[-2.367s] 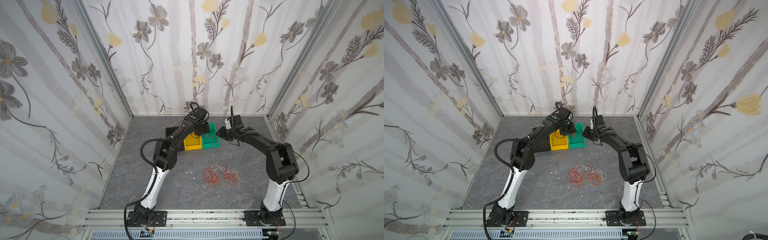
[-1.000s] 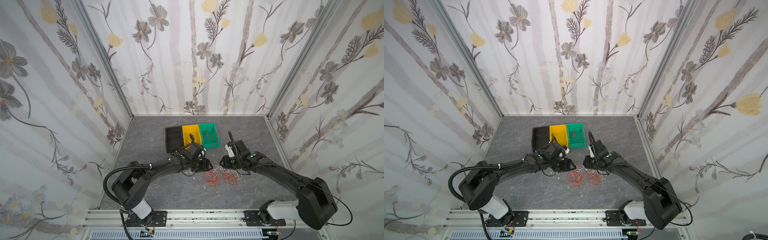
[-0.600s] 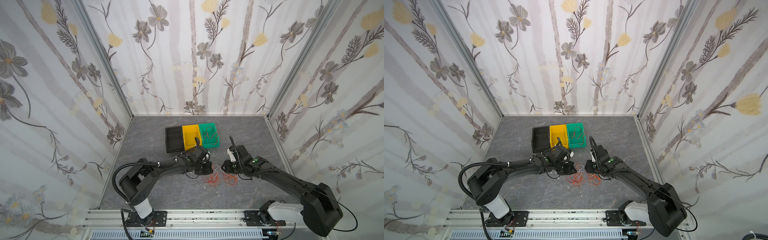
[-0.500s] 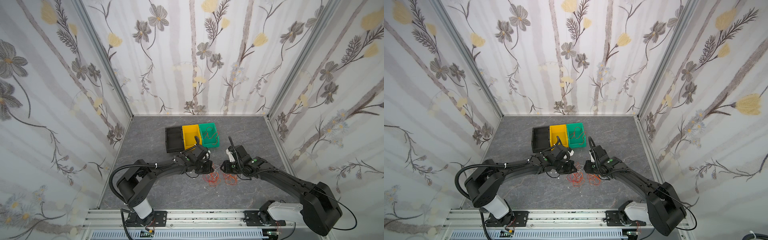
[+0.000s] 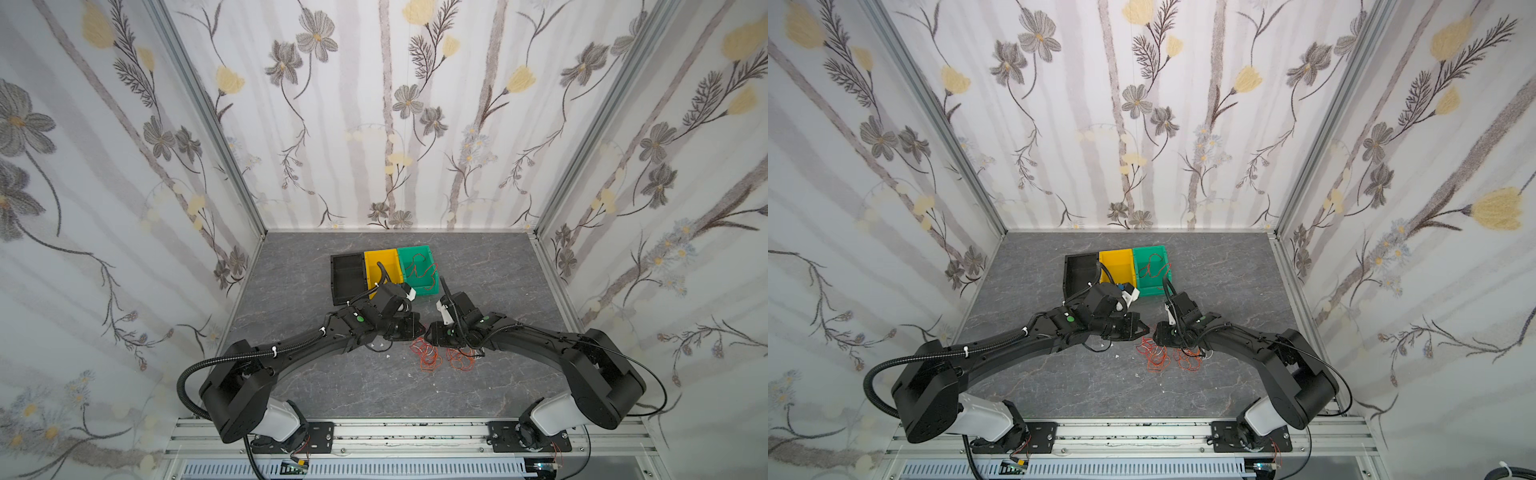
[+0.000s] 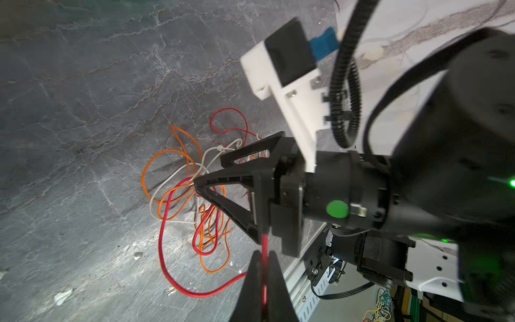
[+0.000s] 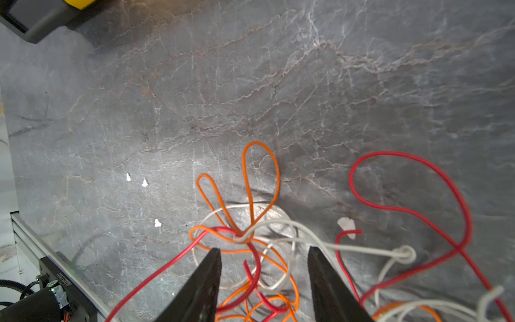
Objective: Untangle the cables
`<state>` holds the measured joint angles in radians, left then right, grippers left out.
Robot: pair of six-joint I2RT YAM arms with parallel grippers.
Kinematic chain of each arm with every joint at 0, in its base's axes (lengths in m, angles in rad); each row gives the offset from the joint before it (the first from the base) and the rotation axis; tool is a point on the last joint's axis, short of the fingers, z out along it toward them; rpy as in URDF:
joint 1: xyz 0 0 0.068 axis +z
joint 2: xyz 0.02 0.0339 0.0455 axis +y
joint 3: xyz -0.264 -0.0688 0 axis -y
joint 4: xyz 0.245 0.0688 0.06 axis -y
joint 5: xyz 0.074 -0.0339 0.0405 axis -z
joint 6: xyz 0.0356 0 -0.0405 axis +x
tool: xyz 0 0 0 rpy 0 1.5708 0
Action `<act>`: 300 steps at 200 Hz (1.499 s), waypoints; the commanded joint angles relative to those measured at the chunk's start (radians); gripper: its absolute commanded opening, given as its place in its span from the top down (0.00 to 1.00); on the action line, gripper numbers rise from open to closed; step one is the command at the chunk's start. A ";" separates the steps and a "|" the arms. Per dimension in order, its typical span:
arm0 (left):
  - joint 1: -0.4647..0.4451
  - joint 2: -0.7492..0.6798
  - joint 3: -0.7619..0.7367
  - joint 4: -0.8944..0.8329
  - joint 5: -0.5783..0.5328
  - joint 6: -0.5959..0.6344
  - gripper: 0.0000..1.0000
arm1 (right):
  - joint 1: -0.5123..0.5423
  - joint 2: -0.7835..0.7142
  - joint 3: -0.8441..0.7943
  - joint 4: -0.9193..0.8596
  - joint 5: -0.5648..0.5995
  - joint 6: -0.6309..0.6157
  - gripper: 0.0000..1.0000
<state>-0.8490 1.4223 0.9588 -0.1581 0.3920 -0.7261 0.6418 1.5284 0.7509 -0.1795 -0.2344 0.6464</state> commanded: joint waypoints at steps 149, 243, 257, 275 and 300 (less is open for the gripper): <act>0.231 -0.408 -0.026 -0.247 -0.106 0.066 1.00 | -0.007 -0.179 -0.086 -0.145 0.156 0.000 0.46; 0.233 -0.325 -0.058 -0.111 0.007 0.033 1.00 | 0.006 -0.305 0.037 -0.129 -0.044 -0.029 0.40; 0.233 -0.318 -0.055 -0.105 0.010 0.033 1.00 | 0.024 -0.285 0.048 -0.094 -0.074 -0.012 0.40; 0.233 -0.315 -0.054 -0.100 0.007 0.031 1.00 | 0.058 -0.242 0.056 -0.033 -0.093 0.012 0.40; 0.234 -0.323 -0.052 -0.098 -0.001 0.028 1.00 | 0.095 -0.160 0.048 0.088 -0.155 0.079 0.40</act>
<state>-0.6163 1.1057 0.9028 -0.2966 0.3931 -0.6861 0.7139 1.3140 0.7982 -0.2325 -0.3084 0.6491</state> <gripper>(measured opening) 0.050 0.600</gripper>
